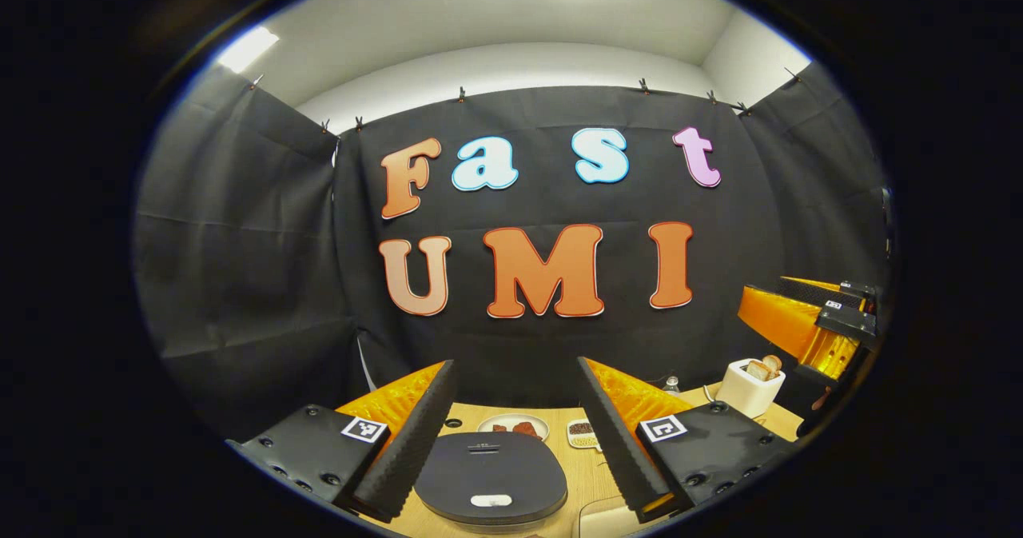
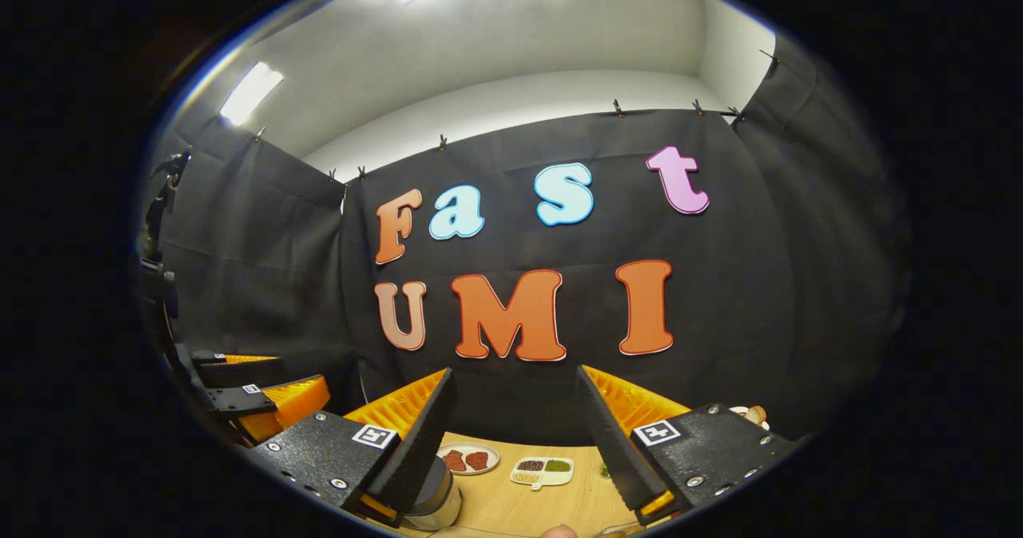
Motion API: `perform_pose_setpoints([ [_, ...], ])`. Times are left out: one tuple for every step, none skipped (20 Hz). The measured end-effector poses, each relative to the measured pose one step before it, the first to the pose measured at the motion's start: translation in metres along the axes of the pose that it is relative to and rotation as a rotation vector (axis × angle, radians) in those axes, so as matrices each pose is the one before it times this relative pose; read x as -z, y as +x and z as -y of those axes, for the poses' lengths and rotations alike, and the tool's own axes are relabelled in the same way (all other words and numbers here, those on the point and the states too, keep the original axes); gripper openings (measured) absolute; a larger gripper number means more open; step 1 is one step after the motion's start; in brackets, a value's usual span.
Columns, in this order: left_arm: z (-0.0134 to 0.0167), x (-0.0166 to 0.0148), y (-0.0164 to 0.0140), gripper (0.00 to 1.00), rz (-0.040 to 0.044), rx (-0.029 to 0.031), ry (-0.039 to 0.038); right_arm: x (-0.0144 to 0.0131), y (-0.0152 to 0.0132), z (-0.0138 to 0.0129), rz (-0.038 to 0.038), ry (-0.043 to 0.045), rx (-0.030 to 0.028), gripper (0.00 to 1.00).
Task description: Close the left gripper, press the button to open the rice cooker; take a wooden spoon from the chopstick holder with the right hand, scoop a spoonful of rice and pour it into the rice cooker, then put the wooden spoon back into the chopstick holder.
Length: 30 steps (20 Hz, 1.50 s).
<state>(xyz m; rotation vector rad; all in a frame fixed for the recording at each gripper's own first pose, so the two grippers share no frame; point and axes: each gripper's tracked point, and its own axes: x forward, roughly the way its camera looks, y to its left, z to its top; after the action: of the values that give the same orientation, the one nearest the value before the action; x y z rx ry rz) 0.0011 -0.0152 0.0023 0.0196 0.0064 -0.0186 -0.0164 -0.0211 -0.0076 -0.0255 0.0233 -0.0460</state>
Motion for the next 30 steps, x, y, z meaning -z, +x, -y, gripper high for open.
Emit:
perform_pose_setpoints([
  [-0.00020, -0.00108, -0.00023, 0.98, 0.00170, -0.00175, 0.00386, 0.00057, -0.00093, 0.00089, -0.00183, -0.00563, 0.00724, 0.92],
  [0.00043, -0.00072, 0.00032, 0.97, 0.00205, -0.00039, 0.00126, 0.00150, -0.00244, 0.00145, -0.00216, -0.00684, 0.01082, 0.92],
  [-0.00094, -0.00118, 0.00057, 0.98, -0.00018, -0.00291, 0.00050, -0.00115, -0.00110, 0.00132, 0.00466, -0.00669, 0.00526, 0.92],
  [-0.00293, -0.00150, 0.00004, 0.98, 0.00329, -0.00563, 0.00093, -0.00242, -0.00003, 0.00254, 0.00909, -0.00642, 0.01334, 0.92],
  [-0.00311, -0.00116, 0.00115, 0.99, 0.00017, -0.01031, 0.00477, -0.00193, 0.00084, 0.00123, 0.01006, -0.00493, 0.00368, 0.92],
  [-0.00240, 0.00002, 0.00114, 0.99, -0.00099, -0.00830, 0.00213, -0.00374, -0.00014, 0.00009, 0.01257, -0.00429, 0.00379, 0.93],
  [-0.00080, -0.00178, 0.00161, 1.00, 0.00113, -0.00366, -0.00146, -0.00289, 0.00202, 0.00085, 0.00822, -0.00421, 0.00239, 0.92],
  [-0.00169, -0.00027, 0.00044, 0.98, -0.00054, -0.00396, -0.00606, 0.00009, -0.00061, -0.00023, 0.00363, -0.00627, -0.00369, 0.92],
  [-0.00041, -0.00020, 0.00062, 0.98, -0.00252, -0.00162, -0.00763, -0.00033, 0.00129, 0.00093, 0.00058, -0.00424, -0.00293, 0.93],
  [-0.00297, -0.00024, 0.00135, 0.98, -0.00237, -0.00843, -0.00586, -0.00034, 0.00076, 0.00149, 0.00210, -0.00389, -0.00146, 0.93],
  [-0.00318, -0.00056, 0.00051, 0.97, -0.00268, -0.00967, -0.00208, -0.00045, 0.00013, 0.00362, 0.00279, -0.00278, 0.00710, 0.93],
  [-0.00294, -0.00016, 0.00067, 0.97, -0.00174, -0.01024, -0.00038, 0.00006, -0.00034, 0.00319, 0.00206, 0.00190, 0.00352, 0.96],
  [-0.00190, 0.00085, 0.00098, 0.97, -0.00412, -0.00768, 0.00072, 0.00042, 0.00135, 0.00177, -0.00068, 0.00420, 0.00479, 0.96],
  [-0.00126, 0.00128, 0.00098, 0.97, -0.00377, -0.00649, 0.00112, 0.00152, 0.00131, 0.00177, -0.00309, 0.00703, 0.00462, 0.96],
  [0.00016, 0.00066, 0.00143, 0.97, -0.00217, -0.00091, 0.00183, 0.00050, 0.00110, 0.00179, -0.00245, 0.00634, 0.00494, 0.92],
  [0.00116, 0.00175, -0.00049, 0.97, -0.00313, 0.00093, 0.00203, 0.00117, 0.00000, 0.00255, -0.00205, 0.00477, 0.00486, 0.93],
  [0.00124, 0.00113, -0.00010, 0.97, -0.00360, 0.00391, 0.00152, -0.00084, 0.00111, 0.00186, 0.00192, 0.00387, 0.00284, 0.93],
  [0.00018, 0.00071, -0.00012, 0.97, 0.00009, 0.00123, 0.00235, -0.00022, 0.00098, 0.00226, 0.00083, 0.00115, 0.00438, 0.96],
  [0.00080, -0.00003, 0.00048, 0.97, 0.00131, 0.00339, 0.00437, 0.00046, 0.00097, 0.00064, -0.00140, 0.00275, 0.00144, 0.92],
  [-0.00024, -0.00011, -0.00038, 0.97, 0.00166, -0.00058, 0.00551, 0.00200, 0.00068, -0.00030, -0.00363, -0.00008, 0.00044, 0.93],
  [-0.00156, 0.00033, 0.00040, 0.97, -0.00068, -0.00350, 0.00423, 0.00217, -0.00014, 0.00058, -0.00493, 0.00034, 0.00001, 0.93],
  [0.00031, -0.00023, 0.00066, 0.97, 0.00092, 0.00049, 0.00083, 0.00183, 0.00050, -0.00092, -0.00183, -0.00249, -0.00165, 0.92],
  [-0.00077, 0.00120, 0.00072, 0.97, -0.00072, 0.00003, -0.00185, 0.00120, 0.00046, 0.00149, -0.00251, -0.00512, 0.00318, 0.93],
  [-0.00114, 0.00085, 0.00082, 0.97, -0.00166, -0.00237, -0.00198, 0.00186, -0.00055, 0.00095, -0.00235, -0.00311, -0.00040, 0.93],
  [-0.00353, 0.00186, 0.00183, 0.98, -0.00246, -0.00848, -0.00131, 0.00102, 0.00053, 0.00080, -0.00282, 0.00110, 0.00110, 0.93],
  [-0.00305, 0.00205, 0.00123, 0.98, -0.00672, -0.00496, -0.00173, 0.00112, -0.00033, 0.00159, -0.00216, 0.00412, 0.00249, 0.93],
  [-0.00262, 0.00152, 0.00163, 0.98, -0.00645, -0.00500, -0.00359, 0.00102, 0.00034, 0.00195, -0.00132, 0.00518, 0.00549, 0.93],
  [-0.00155, 0.00400, 0.00288, 0.85, -0.01239, 0.00038, -0.00520, 0.00170, 0.00065, 0.00361, -0.00350, 0.00500, 0.00905, 0.96],
  [0.00040, 0.00371, 0.00316, 0.72, -0.01573, 0.00451, -0.00502, 0.00214, -0.00034, 0.00298, -0.00245, 0.00389, 0.00632, 0.93],
  [0.00080, 0.00541, 0.00322, 0.59, -0.01742, 0.00977, -0.00394, 0.00091, 0.00012, 0.00370, -0.00077, 0.00126, 0.01232, 0.93],
])
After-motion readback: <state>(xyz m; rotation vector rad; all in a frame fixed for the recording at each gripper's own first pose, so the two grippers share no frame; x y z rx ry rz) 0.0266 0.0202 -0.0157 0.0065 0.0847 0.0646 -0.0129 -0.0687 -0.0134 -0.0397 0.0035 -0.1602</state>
